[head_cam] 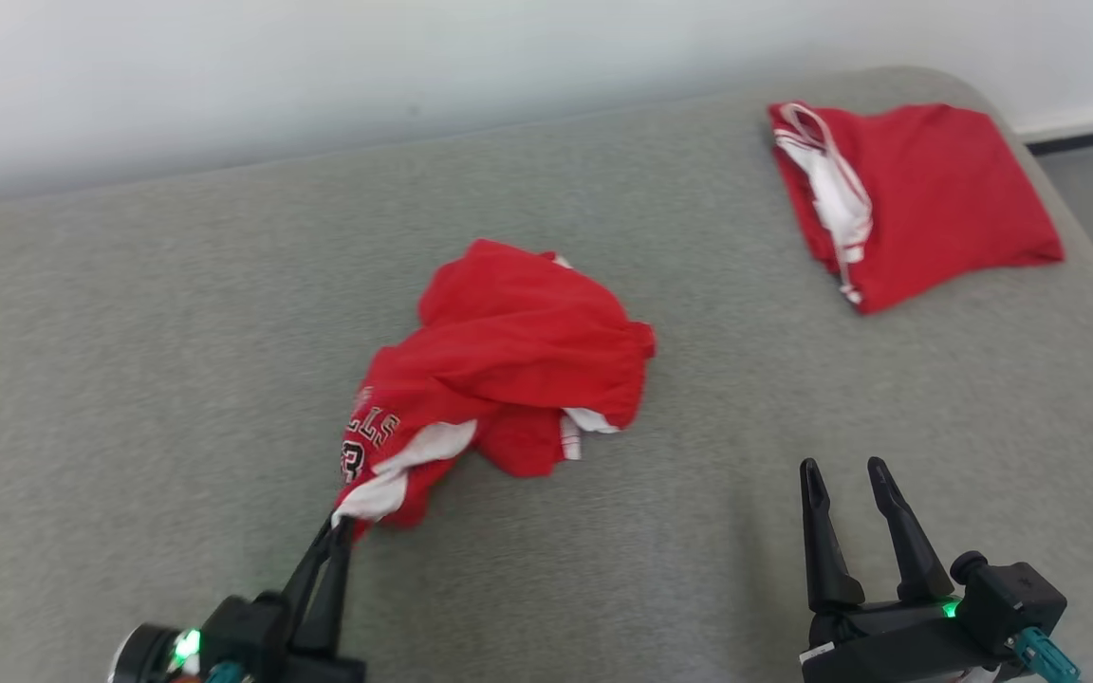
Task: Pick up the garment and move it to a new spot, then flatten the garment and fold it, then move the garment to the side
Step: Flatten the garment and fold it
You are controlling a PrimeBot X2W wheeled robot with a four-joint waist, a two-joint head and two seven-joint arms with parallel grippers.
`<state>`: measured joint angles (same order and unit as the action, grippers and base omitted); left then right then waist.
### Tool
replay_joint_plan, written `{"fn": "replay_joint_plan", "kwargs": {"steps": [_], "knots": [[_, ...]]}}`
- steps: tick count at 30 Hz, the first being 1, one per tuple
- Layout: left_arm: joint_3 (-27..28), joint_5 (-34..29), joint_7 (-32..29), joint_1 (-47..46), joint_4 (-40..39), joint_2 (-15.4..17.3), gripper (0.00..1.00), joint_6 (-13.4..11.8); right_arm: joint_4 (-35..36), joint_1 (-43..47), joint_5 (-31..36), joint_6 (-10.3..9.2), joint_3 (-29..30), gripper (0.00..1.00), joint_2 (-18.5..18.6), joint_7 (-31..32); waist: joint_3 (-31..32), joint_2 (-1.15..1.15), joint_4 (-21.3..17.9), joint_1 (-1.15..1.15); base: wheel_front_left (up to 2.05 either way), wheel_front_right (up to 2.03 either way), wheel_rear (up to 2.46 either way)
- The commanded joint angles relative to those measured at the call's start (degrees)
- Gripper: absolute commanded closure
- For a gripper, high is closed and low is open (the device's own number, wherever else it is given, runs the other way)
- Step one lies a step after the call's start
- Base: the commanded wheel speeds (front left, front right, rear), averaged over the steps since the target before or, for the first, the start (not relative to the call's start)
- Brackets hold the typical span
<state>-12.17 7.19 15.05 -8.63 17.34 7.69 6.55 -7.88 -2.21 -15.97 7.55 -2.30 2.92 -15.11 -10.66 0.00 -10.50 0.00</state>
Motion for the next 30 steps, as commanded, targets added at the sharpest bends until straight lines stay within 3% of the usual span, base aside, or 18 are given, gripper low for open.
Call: {"fn": "replay_joint_plan", "kwargs": {"steps": [1,10,15,16,17,18,30], "knots": [[1.3,1.0,0.2,2.4,-1.1,0.7,1.00,-0.5,-0.1,0.0,0.2,-0.16,-0.2,0.00,-0.1,0.0,1.3,0.00,5.7,0.00,0.00,0.00,0.00],[8.2,2.4,0.2,10.1,-1.2,2.5,1.00,-2.2,-0.8,-0.4,-0.1,-0.16,-0.5,0.00,-0.1,0.0,1.2,0.00,7.0,0.00,0.00,0.00,0.00],[9.6,2.3,0.2,10.9,-0.2,2.0,1.00,-1.2,-1.2,0.0,0.5,-0.16,0.0,0.00,-0.1,0.0,1.5,0.00,6.9,0.00,0.00,0.00,0.00],[9.6,2.4,0.2,10.8,-0.3,1.7,0.94,-1.1,-1.2,0.1,0.6,-0.16,0.2,0.00,-0.1,0.0,1.6,0.00,7.0,0.00,0.00,0.00,0.00],[9.8,2.3,0.2,10.5,-0.6,1.4,0.55,-0.9,-1.3,0.1,0.6,-0.16,0.3,0.00,-0.1,0.0,1.7,0.00,7.1,0.00,0.00,0.00,0.00],[10.1,2.2,0.2,10.3,-1.1,1.0,0.00,-0.8,-1.3,0.1,0.7,-0.16,0.5,0.00,-0.1,0.0,1.8,0.00,7.2,0.00,0.00,0.00,0.00],[16.1,0.8,0.2,10.7,-12.8,-2.8,0.00,-0.5,-1.3,0.5,1.0,-0.16,0.4,0.00,-0.1,0.0,2.7,0.00,10.1,0.00,0.00,0.00,0.00]]}}
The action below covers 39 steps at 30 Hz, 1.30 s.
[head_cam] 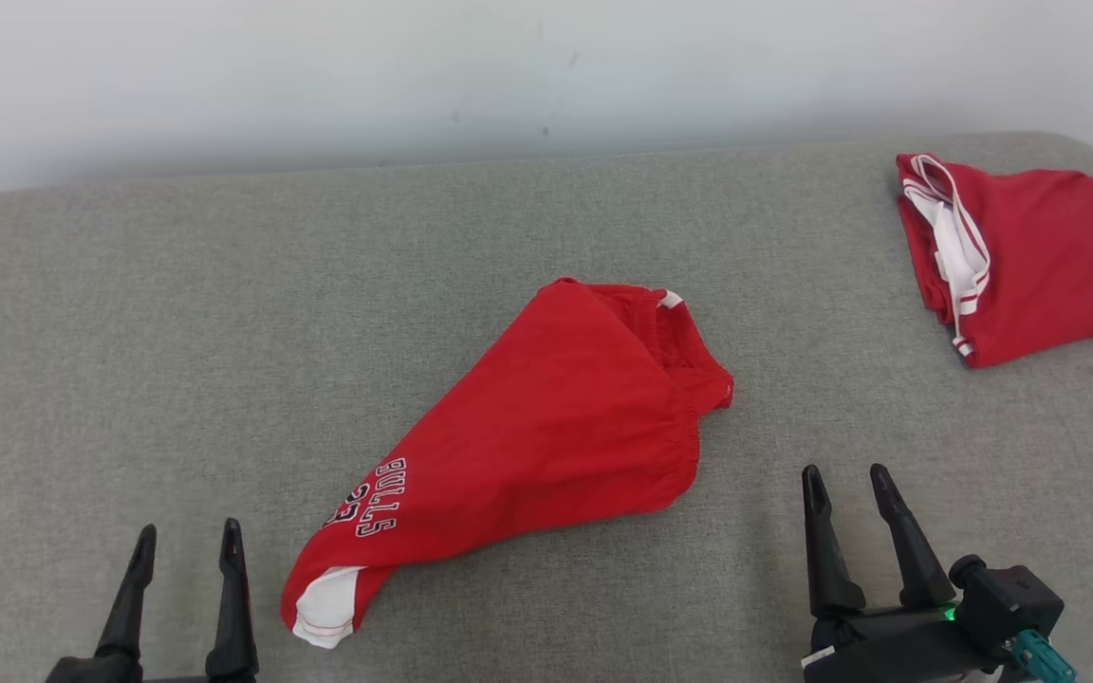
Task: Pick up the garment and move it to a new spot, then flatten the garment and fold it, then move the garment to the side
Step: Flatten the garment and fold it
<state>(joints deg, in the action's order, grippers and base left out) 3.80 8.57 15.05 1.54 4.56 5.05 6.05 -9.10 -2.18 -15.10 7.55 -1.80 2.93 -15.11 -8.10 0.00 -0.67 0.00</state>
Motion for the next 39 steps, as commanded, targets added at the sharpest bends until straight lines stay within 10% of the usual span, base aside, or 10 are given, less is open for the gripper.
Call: {"fn": "replay_joint_plan", "kwargs": {"steps": [1,28,29,30,31,39], "knots": [[0.4,-0.7,0.2,0.7,-0.3,-0.5,0.00,0.0,-0.1,0.5,0.3,-0.16,-0.3,0.00,-0.1,0.0,0.2,0.00,0.4,0.00,0.00,0.00,0.00],[-4.1,5.1,0.2,-2.4,4.5,-2.2,0.00,-2.8,-25.6,-13.9,-2.6,-0.16,-11.1,0.00,3.8,0.0,0.2,0.00,8.2,0.00,0.00,0.00,0.00],[-4.4,5.2,0.2,-2.3,4.7,-2.2,0.00,-2.9,-27.0,-14.5,-3.5,-0.16,-12.1,0.20,4.1,0.0,0.3,0.00,8.4,0.00,0.00,0.00,0.00],[-4.5,5.4,0.2,-2.2,4.9,-2.2,0.00,-2.9,-28.2,-15.2,-4.5,-0.16,-13.0,0.86,4.3,0.0,0.4,0.00,8.5,0.00,0.00,0.00,0.00],[-4.6,5.6,0.2,-2.1,5.1,-2.2,0.00,-2.8,-28.8,-15.8,-5.2,-0.16,-13.6,1.00,4.7,0.0,0.5,0.00,8.6,0.00,0.00,0.00,0.00],[-5.4,6.3,0.2,-0.4,6.3,-2.2,0.00,-2.7,-24.8,-13.9,-6.6,-0.16,-15.6,1.00,6.9,0.0,2.6,0.00,5.9,0.00,0.00,0.00,0.00]]}}
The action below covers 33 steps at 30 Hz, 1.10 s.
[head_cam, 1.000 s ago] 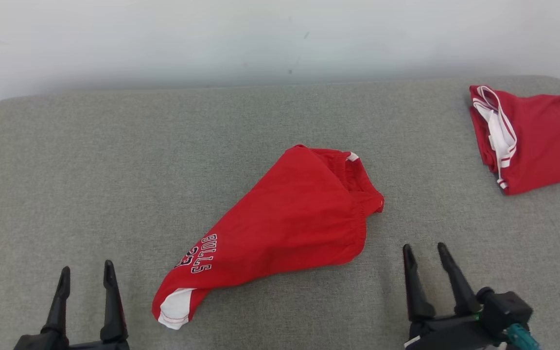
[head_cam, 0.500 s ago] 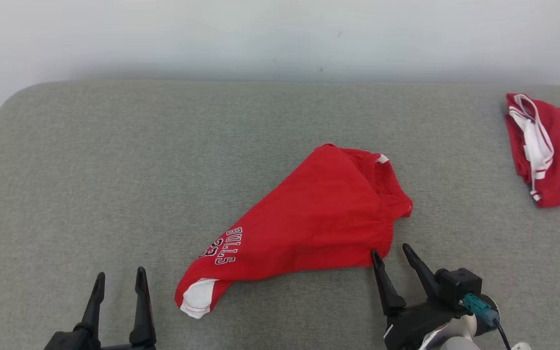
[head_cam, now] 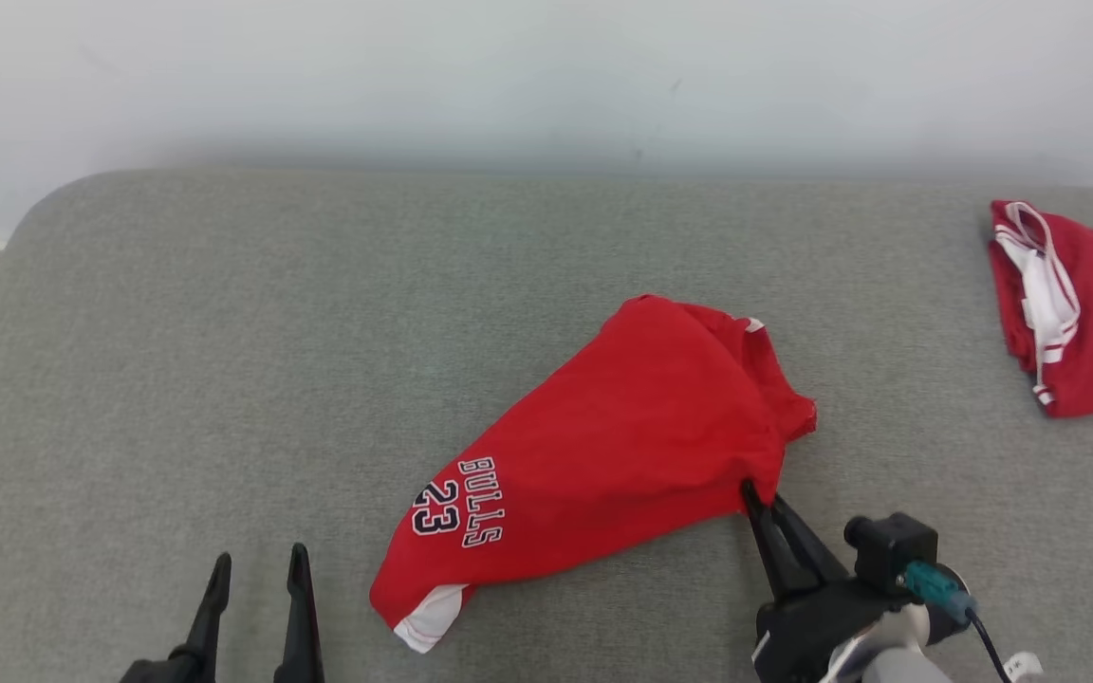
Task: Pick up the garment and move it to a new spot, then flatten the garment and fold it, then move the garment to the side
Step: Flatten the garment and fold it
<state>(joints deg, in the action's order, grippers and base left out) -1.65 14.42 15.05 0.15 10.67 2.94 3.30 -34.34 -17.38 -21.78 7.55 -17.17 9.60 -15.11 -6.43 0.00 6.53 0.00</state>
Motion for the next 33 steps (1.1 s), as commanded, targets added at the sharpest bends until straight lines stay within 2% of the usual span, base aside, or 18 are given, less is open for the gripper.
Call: {"fn": "replay_joint_plan", "kwargs": {"steps": [1,9,14,15,16,17,27,33], "knots": [[-0.1,0.6,0.2,1.2,0.4,-0.1,0.00,0.0,1.6,2.3,0.6,-0.16,-0.5,1.00,0.7,0.0,1.2,0.00,-1.9,0.00,0.00,0.00,0.00],[-0.6,1.2,0.2,2.1,1.9,-0.1,0.00,-0.2,13.0,12.6,2.6,-0.16,0.5,1.00,5.1,0.0,1.9,0.00,-6.3,0.00,0.00,0.00,0.00],[-0.8,1.5,0.2,1.8,1.8,-0.1,0.00,-0.5,17.6,19.8,2.8,-0.16,3.1,1.00,5.6,0.0,1.4,0.00,-7.7,0.00,0.00,0.00,0.00],[-0.7,1.6,0.2,1.8,1.8,-0.1,0.00,-0.5,17.6,20.7,2.3,-0.16,2.8,0.89,5.5,0.0,1.2,0.00,-8.0,0.00,0.00,0.00,0.00],[-0.8,1.6,0.2,1.7,1.9,-0.1,0.00,-0.5,17.9,21.0,2.1,-0.16,2.6,0.51,5.5,0.0,1.1,0.00,-8.2,0.00,0.00,0.00,0.00],[-0.9,1.6,0.2,1.6,2.1,-0.1,0.00,-0.4,18.3,21.0,2.5,-0.16,2.7,0.00,5.7,0.0,1.0,0.00,-8.3,0.00,0.00,0.00,0.00],[-0.4,1.1,0.2,1.4,2.5,-0.1,0.00,-0.1,24.4,19.7,0.5,-0.16,4.6,0.00,7.2,0.0,1.6,0.00,-7.3,0.00,0.00,0.00,0.00],[-0.4,1.4,0.2,2.0,2.7,-0.1,0.00,0.0,21.6,15.7,-0.4,-0.16,2.9,0.00,9.9,1.8,2.2,0.00,-6.4,0.00,0.00,0.00,0.00]]}}
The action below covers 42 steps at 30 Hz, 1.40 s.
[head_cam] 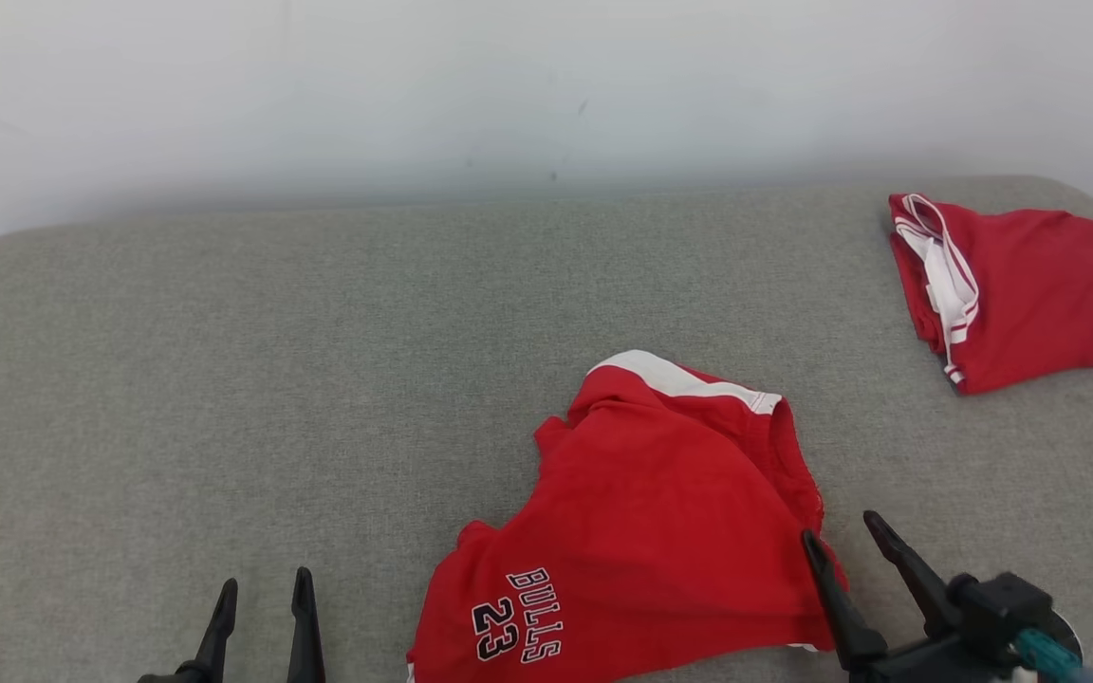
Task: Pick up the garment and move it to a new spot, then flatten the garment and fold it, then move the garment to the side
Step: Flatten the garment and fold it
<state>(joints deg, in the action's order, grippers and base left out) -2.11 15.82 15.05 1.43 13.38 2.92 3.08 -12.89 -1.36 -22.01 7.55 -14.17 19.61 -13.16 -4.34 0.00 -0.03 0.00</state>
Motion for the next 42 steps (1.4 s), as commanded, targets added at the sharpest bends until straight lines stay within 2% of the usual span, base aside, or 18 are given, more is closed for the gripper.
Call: {"fn": "replay_joint_plan", "kwargs": {"steps": [1,9,10,11,18,24,28,38,42], "knots": [[-0.1,0.1,0.2,0.6,0.0,-0.1,0.00,0.2,-0.7,-1.1,-0.7,-0.16,-0.7,0.00,0.4,0.8,0.2,0.00,0.5,0.00,0.00,0.00,0.00],[-0.5,0.3,0.2,0.6,-0.6,-0.1,0.00,-0.3,-7.1,-6.0,-2.7,-0.16,-5.9,0.00,2.3,5.9,-0.4,0.00,2.3,0.00,0.00,0.00,0.00],[-0.5,0.4,0.2,0.6,-0.7,-0.1,0.00,-0.4,-7.8,-6.6,-2.6,-0.16,-6.5,0.54,2.4,6.4,-0.5,0.00,2.4,0.00,0.00,0.00,0.00],[-0.5,0.4,0.2,0.6,-0.7,-0.1,0.00,-0.4,-8.3,-7.4,-2.5,-0.16,-7.0,1.00,2.4,6.6,-0.7,0.00,2.5,0.00,0.00,0.00,0.00],[-0.7,0.6,0.2,0.0,-0.8,-0.1,0.00,-0.5,-11.0,-12.6,-1.7,-0.16,-8.7,1.00,2.8,6.4,-1.5,0.00,3.1,0.00,0.00,0.00,0.00],[-0.9,0.7,0.2,-0.9,-1.0,-0.1,0.00,-0.6,-11.7,-17.6,-1.3,-0.16,-8.0,1.00,3.0,4.3,-2.4,0.00,3.8,0.00,0.00,0.00,0.00],[-1.3,0.9,0.2,-1.6,-1.0,-0.1,0.00,-0.6,-13.8,-22.1,-1.4,-0.16,-7.2,1.00,1.8,4.7,-3.7,0.00,4.4,0.00,0.00,0.00,0.00],[-3.7,1.5,0.2,-4.4,-0.1,-0.1,0.00,-0.6,-29.2,-36.2,1.0,-0.16,-8.0,1.00,-2.1,4.2,-6.6,0.00,7.1,0.00,0.00,0.00,0.00],[-4.2,1.7,0.2,-5.0,0.1,-0.1,0.00,-0.7,-35.0,-38.9,1.6,-0.16,-8.6,1.00,-3.4,3.2,-6.5,0.00,7.7,0.00,0.00,0.00,0.00]]}}
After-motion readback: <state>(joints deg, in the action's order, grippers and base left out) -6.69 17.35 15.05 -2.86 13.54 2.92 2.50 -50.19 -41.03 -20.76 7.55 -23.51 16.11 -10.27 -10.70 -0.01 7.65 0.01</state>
